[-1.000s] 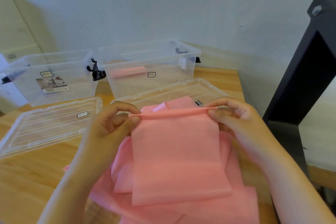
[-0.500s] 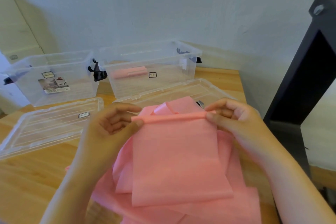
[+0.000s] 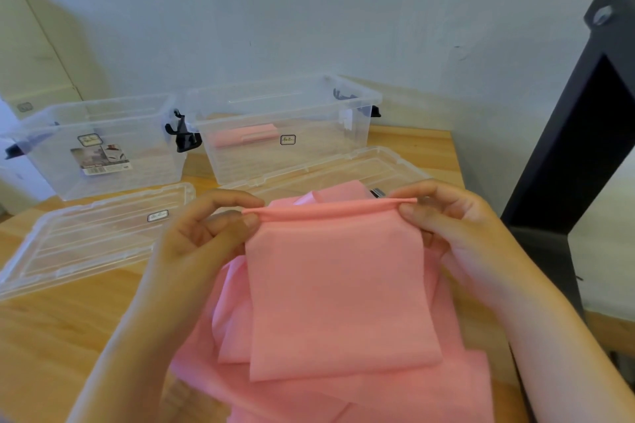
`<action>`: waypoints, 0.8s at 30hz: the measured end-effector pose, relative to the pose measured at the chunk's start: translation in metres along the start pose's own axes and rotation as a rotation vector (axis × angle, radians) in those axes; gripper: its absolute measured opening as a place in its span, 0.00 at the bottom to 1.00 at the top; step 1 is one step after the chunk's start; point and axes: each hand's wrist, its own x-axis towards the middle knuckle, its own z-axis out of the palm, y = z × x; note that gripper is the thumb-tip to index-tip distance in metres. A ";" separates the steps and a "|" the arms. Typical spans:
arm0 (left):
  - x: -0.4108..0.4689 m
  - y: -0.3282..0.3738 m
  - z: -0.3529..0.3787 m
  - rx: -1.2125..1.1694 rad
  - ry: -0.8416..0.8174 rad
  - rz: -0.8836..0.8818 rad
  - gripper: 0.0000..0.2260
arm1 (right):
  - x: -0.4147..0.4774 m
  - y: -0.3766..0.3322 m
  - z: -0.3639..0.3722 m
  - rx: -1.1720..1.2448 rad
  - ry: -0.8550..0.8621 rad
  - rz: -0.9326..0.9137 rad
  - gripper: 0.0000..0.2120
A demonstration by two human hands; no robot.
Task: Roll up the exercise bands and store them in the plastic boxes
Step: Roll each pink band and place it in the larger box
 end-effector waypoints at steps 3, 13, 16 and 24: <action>-0.001 0.000 -0.002 -0.027 -0.021 0.005 0.18 | 0.000 0.000 -0.004 0.071 -0.025 0.022 0.11; 0.000 0.003 0.007 0.123 0.079 0.050 0.13 | 0.001 0.003 -0.002 -0.154 -0.005 -0.014 0.08; 0.001 -0.001 0.004 0.156 0.068 0.047 0.13 | 0.002 0.004 -0.001 -0.225 0.020 -0.014 0.09; 0.000 -0.003 0.006 0.112 0.011 0.011 0.04 | -0.001 0.001 0.000 -0.147 0.007 -0.011 0.05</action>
